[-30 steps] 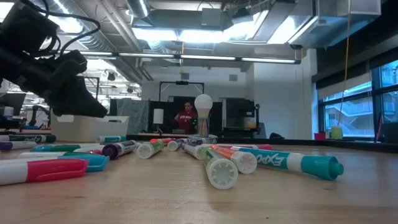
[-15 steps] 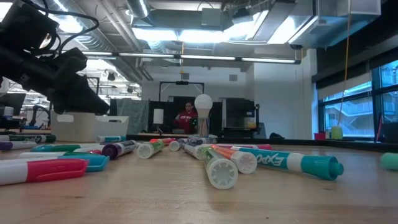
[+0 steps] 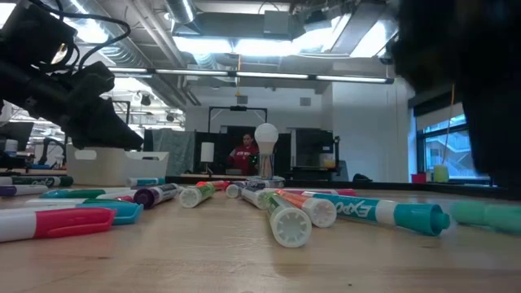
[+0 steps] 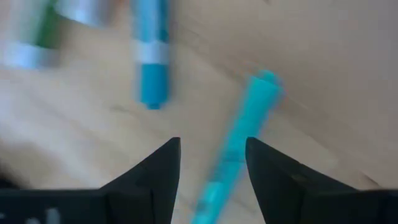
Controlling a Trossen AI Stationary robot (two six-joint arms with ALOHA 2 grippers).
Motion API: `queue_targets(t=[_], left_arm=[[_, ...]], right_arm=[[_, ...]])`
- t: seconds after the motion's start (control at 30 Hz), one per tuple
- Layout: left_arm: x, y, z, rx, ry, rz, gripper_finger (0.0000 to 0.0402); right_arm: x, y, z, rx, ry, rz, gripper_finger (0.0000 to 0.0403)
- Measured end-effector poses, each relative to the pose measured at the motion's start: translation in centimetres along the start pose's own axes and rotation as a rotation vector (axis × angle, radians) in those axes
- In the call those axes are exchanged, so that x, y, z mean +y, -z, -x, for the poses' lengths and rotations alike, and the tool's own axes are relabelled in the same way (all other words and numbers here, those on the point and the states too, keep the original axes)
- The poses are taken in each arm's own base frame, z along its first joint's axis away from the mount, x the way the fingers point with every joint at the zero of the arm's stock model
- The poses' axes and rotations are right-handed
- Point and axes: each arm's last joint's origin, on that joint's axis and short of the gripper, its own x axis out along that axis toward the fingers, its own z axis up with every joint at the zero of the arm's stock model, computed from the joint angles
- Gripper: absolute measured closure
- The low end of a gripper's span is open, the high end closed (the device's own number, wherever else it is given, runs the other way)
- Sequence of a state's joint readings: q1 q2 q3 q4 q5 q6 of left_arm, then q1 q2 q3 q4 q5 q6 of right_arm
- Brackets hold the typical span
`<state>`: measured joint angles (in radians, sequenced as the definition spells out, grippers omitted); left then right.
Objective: Pick & Place Markers
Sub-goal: Put the light blue highlighter pen into the transparent bin
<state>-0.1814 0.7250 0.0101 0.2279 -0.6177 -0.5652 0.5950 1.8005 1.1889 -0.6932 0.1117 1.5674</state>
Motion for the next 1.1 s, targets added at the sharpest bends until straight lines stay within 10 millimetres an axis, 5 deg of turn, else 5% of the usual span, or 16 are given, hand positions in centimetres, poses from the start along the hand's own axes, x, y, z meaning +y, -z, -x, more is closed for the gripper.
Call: queue_targets(t=[0.33, 0.57, 0.63, 0.8, 0.9, 1.1], left_arm=[[0.0, 0.0, 0.0, 0.003, 0.003, -0.003, 0.0300], [0.0, 0.0, 0.0, 0.001, 0.002, -0.002, 0.0300], [0.0, 0.0, 0.0, 0.001, 0.002, -0.003, 0.0300], [0.0, 0.0, 0.0, 0.002, 0.003, -0.003, 0.0300], [0.0, 0.0, 0.0, 0.002, 0.003, -0.002, 0.0300], [0.0, 0.0, 0.0, 0.004, 0.005, 0.010, 0.0300]], right_arm=[[-1.0, -0.6, -5.2, 0.203, 0.186, 0.062, 0.0227], [-1.5, -1.2, -5.2, 0.222, 0.232, 0.137, 0.0341], [-1.3, -1.3, -5.1, 0.206, 0.227, 0.173, 0.0342], [0.2, -0.8, -2.4, 0.099, 0.156, 0.222, 0.0342], [0.9, -0.2, 1.4, -0.034, 0.120, 0.226, 0.0339], [-1.5, 2.1, 8.0, -0.201, 0.251, 0.102, 0.0340]])
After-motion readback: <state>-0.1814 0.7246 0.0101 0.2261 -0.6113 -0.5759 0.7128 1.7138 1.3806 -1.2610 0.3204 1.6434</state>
